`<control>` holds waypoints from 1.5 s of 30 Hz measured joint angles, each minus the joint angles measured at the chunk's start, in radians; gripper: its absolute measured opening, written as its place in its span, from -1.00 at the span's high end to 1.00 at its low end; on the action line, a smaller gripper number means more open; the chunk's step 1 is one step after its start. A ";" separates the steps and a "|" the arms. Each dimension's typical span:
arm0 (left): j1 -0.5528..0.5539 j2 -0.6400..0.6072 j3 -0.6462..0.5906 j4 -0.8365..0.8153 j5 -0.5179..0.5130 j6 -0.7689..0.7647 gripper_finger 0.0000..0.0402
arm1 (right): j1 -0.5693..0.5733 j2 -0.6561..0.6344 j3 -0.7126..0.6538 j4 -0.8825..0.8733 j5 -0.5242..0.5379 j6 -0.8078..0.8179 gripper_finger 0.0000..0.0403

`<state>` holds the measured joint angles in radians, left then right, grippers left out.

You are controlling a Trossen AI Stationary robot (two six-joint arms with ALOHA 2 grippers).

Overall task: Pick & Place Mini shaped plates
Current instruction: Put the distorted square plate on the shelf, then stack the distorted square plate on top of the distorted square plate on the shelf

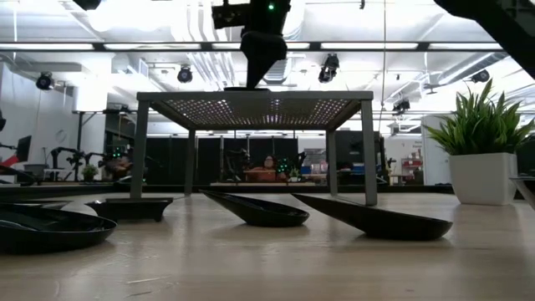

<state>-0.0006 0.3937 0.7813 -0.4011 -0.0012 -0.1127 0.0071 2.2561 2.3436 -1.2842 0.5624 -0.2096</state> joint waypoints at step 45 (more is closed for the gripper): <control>0.000 0.000 0.000 0.000 0.000 0.000 1.00 | 0.135 -0.138 0.005 -0.145 -0.126 0.303 0.61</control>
<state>-0.0006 0.3936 0.7811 -0.4012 -0.0012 -0.1127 0.1423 2.1180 2.3486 -1.4289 0.4361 0.0938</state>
